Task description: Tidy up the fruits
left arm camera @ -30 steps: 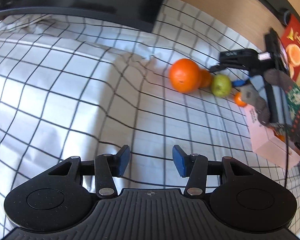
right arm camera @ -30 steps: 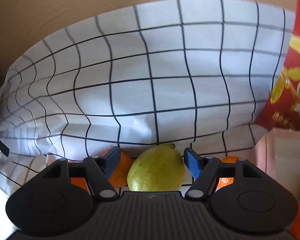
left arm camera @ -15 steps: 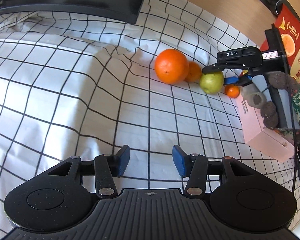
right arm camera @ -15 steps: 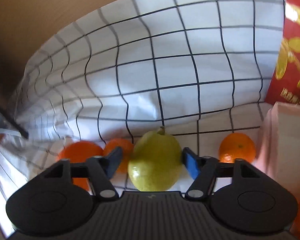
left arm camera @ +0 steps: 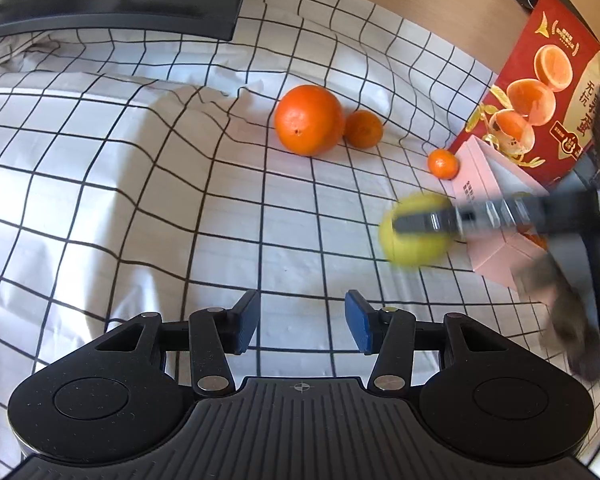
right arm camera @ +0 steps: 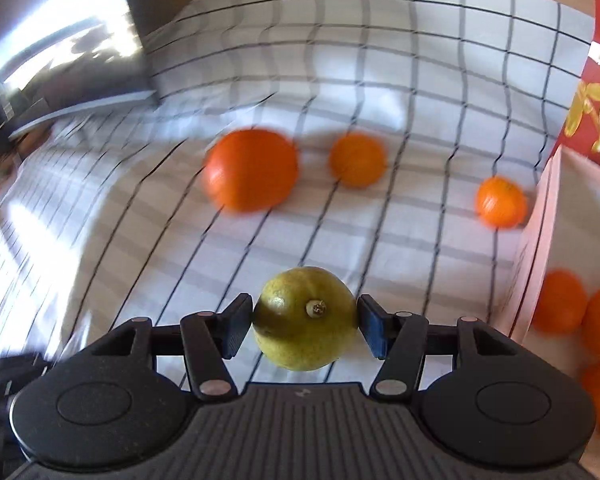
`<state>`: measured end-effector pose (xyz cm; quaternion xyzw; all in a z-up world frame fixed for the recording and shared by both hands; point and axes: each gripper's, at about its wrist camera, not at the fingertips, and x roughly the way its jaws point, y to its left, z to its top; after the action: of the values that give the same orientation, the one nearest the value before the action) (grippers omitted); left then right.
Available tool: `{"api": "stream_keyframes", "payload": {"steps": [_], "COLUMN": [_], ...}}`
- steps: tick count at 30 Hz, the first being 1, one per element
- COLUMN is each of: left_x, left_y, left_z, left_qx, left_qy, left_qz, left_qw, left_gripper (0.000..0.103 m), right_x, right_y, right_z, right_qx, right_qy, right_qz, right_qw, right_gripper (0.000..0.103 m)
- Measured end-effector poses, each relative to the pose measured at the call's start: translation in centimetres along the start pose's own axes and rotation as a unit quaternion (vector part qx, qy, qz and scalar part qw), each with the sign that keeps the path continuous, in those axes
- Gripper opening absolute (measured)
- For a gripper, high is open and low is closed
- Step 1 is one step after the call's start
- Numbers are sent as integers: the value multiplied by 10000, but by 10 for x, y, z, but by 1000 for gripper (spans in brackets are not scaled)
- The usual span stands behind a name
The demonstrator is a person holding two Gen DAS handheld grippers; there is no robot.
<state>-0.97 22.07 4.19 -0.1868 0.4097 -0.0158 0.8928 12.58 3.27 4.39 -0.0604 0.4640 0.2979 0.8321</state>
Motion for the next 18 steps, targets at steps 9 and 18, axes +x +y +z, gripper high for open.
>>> {"api": "stream_keyframes", "payload": {"steps": [9, 18], "left_x": [11, 36], "left_y": [-16, -29], "left_z": [13, 36], "left_qx": [374, 779], "left_qy": [-32, -90], "left_qz": [-62, -76], "left_qw": [9993, 9969], "left_gripper": [52, 52], "right_x": [-41, -65], "right_y": [15, 7], "right_z": [-72, -91], "right_qx": [-76, -59], "right_qy": [-1, -434], "right_qz": [207, -255], "right_qw": [9998, 9987], "right_gripper": [58, 61]}}
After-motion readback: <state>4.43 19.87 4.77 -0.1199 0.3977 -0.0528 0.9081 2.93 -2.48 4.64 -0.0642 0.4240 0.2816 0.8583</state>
